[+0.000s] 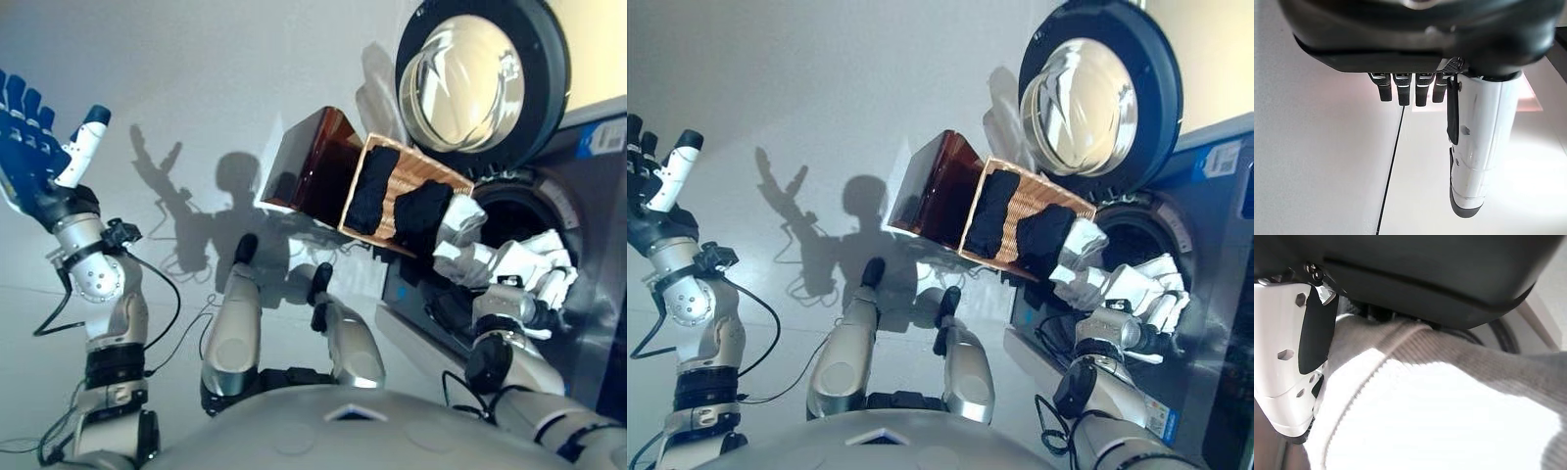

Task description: Pick up the clothes and place them into the washing machine

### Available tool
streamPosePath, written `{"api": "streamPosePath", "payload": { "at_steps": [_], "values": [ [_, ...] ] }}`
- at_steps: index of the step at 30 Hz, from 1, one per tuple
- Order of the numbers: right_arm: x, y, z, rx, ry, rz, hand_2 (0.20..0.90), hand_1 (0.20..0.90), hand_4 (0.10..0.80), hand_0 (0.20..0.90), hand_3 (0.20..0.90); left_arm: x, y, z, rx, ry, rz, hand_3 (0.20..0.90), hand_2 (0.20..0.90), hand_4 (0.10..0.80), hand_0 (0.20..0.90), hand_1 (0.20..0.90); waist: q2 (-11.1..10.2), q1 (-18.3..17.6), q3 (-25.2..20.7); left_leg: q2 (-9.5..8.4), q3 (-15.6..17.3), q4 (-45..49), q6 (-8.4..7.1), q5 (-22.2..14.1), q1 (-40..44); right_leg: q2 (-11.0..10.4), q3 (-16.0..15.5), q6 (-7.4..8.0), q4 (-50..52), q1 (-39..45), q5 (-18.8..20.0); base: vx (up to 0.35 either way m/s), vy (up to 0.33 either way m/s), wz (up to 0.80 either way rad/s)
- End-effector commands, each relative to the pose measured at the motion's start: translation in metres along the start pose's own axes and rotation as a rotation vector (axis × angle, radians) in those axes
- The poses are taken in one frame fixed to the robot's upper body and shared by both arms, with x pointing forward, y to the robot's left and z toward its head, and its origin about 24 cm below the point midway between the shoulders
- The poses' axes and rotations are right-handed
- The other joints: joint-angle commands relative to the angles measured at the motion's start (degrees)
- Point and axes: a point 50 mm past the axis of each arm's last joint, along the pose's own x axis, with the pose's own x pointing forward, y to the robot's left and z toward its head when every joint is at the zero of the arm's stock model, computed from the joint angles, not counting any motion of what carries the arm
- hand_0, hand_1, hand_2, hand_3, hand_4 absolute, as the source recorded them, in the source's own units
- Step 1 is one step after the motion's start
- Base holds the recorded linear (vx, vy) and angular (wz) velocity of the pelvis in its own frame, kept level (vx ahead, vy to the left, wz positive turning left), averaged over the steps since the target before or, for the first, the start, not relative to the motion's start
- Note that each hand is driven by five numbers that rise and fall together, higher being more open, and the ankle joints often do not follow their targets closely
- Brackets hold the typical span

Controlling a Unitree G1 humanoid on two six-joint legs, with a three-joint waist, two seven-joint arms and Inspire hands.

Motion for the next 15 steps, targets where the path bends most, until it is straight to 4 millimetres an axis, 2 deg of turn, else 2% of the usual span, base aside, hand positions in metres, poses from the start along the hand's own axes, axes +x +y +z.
{"api": "streamPosePath", "payload": {
  "at_steps": [1,3,8,9,10,11,15],
  "values": [
    [0.015,-0.001,0.101,0.097,-0.44,0.092,0.2,0.2,0.3,0.2,0.2,0.011,0.006,0.057,0.006,-0.306,-0.049,0.9,0.9,0.8,0.9,0.9,-0.85,-0.87,-6.29,-0.79,-1.09,-0.38,-2.2,-2.61,-1.33,1.24,-0.71,-1.47,-0.25,-0.03,-0.78,0.005,0.039,0.04],
    [0.012,0.002,0.092,0.103,-0.425,0.114,0.2,0.2,0.3,0.2,0.2,0.011,0.007,0.058,0.01,-0.312,-0.042,0.9,0.9,0.8,0.9,0.9,-0.08,-0.87,-6.05,-1.19,-1.02,-0.04,-2.08,-2.74,-1.73,1.24,-0.41,-1.77,0.05,-0.68,-1.0,-0.026,0.044,0.04],
    [0.002,0.019,0.086,0.134,-0.416,0.165,0.2,0.2,0.3,0.2,0.2,0.013,0.009,0.056,0.008,-0.309,-0.014,0.9,0.9,0.8,0.9,0.9,2.08,-0.87,-4.13,-1.56,-0.04,2.05,-1.91,-3.28,-2.94,1.03,0.42,-2.28,2.13,-3.03,-1.37,-0.087,0.027,-0.05],
    [-0.005,0.034,0.086,0.158,-0.418,0.207,0.2,0.2,0.3,0.2,0.2,0.013,0.01,0.054,0.005,-0.301,-0.004,0.9,0.9,0.8,0.9,0.9,3.11,-0.84,-2.66,-1.81,0.5,3.6,-1.78,-3.63,-3.82,1.09,1.07,-2.54,3.51,-4.55,-1.44,-0.063,0.011,-0.09],
    [-0.006,0.035,0.086,0.158,-0.419,0.209,0.2,0.2,0.3,0.2,0.2,0.013,0.01,0.054,0.003,-0.302,-0.001,0.9,0.9,0.8,0.9,0.9,3.2,-0.71,-2.58,-1.64,0.67,4.25,-1.78,-4.59,-3.84,1.27,1.31,-2.58,4.09,-4.65,-2.15,-0.15,0.034,-0.22],
    [-0.015,0.049,0.086,0.18,-0.425,0.254,0.2,0.2,0.3,0.2,0.2,0.013,0.009,0.053,-0.007,-0.3,0.004,0.9,0.9,0.8,0.9,0.9,4.27,-0.81,-1.1,-1.91,1.23,6.27,-1.65,-4.56,-5.16,1.45,1.76,-2.8,6.05,-6.68,-1.97,-0.052,0.016,-0.22],
    [-0.027,0.066,0.085,0.205,-0.434,0.297,0.2,0.2,0.3,0.2,0.2,0.014,0.007,0.054,-0.038,-0.309,0.023,0.9,0.9,0.8,0.9,0.9,6.01,-0.84,0.32,-1.94,1.98,11.02,-1.5,-6.4,-8.35,1.86,2.55,-3.12,10.67,-10.97,-3.46,-0.077,0.028,-0.22]
  ]
}}
